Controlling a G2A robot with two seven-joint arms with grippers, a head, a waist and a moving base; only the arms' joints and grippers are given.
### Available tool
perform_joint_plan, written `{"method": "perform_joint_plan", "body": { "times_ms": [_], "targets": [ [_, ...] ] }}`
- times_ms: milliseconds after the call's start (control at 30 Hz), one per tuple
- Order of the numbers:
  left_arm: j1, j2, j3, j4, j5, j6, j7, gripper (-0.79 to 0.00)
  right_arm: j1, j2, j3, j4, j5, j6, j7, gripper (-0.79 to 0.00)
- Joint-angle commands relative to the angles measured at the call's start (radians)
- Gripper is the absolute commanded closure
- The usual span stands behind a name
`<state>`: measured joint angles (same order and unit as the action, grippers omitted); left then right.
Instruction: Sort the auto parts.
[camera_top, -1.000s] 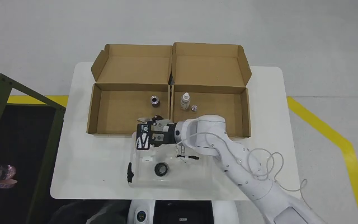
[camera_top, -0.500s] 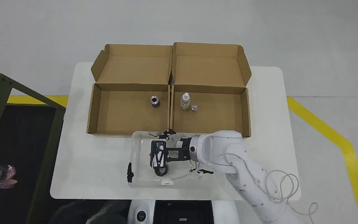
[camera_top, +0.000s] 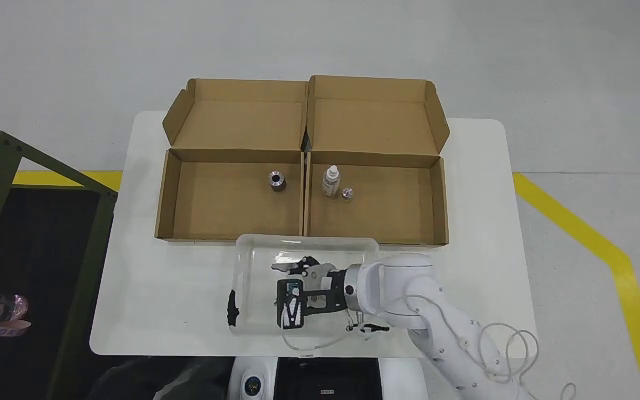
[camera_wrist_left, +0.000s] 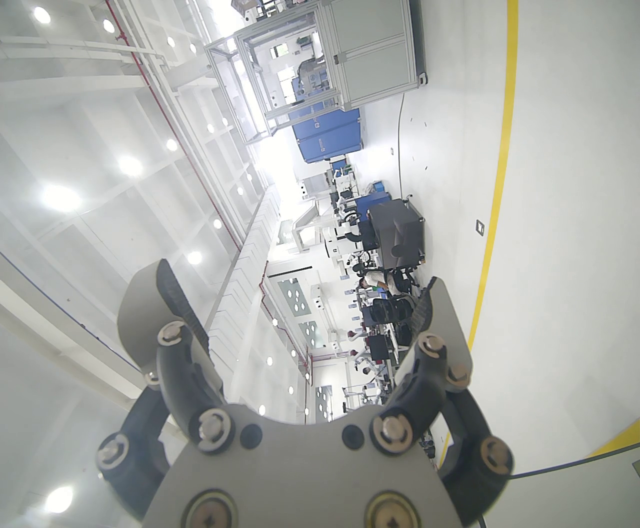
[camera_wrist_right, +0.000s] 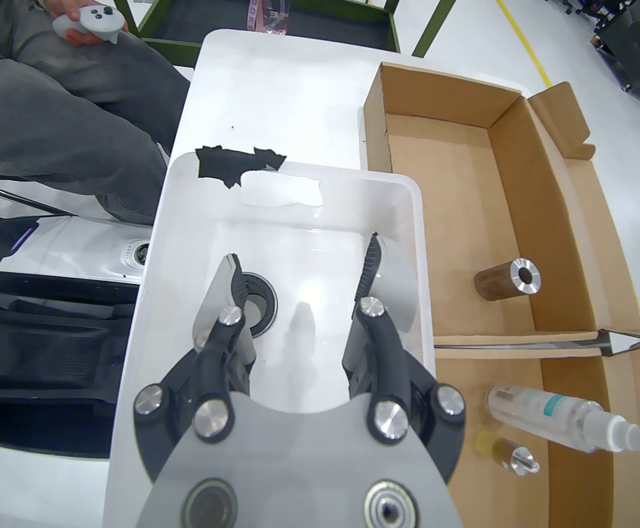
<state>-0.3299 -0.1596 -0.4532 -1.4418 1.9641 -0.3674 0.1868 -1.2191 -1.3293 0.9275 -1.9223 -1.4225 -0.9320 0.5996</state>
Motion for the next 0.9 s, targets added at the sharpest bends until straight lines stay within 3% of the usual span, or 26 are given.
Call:
{"method": "perform_joint_plan", "body": {
  "times_ms": [0, 867],
  "targets": [
    [0.000, 0.000, 0.000, 0.000, 0.000, 0.000, 0.000, -0.785, -0.003, 0.002, -0.005, 0.003, -0.004, -0.002, -0.004, -0.449],
    [0.000, 0.000, 0.000, 0.000, 0.000, 0.000, 0.000, -0.785, 0.005, 0.028, -0.056, 0.116, -0.008, 0.010, -0.059, -0.453]
  ]
}}
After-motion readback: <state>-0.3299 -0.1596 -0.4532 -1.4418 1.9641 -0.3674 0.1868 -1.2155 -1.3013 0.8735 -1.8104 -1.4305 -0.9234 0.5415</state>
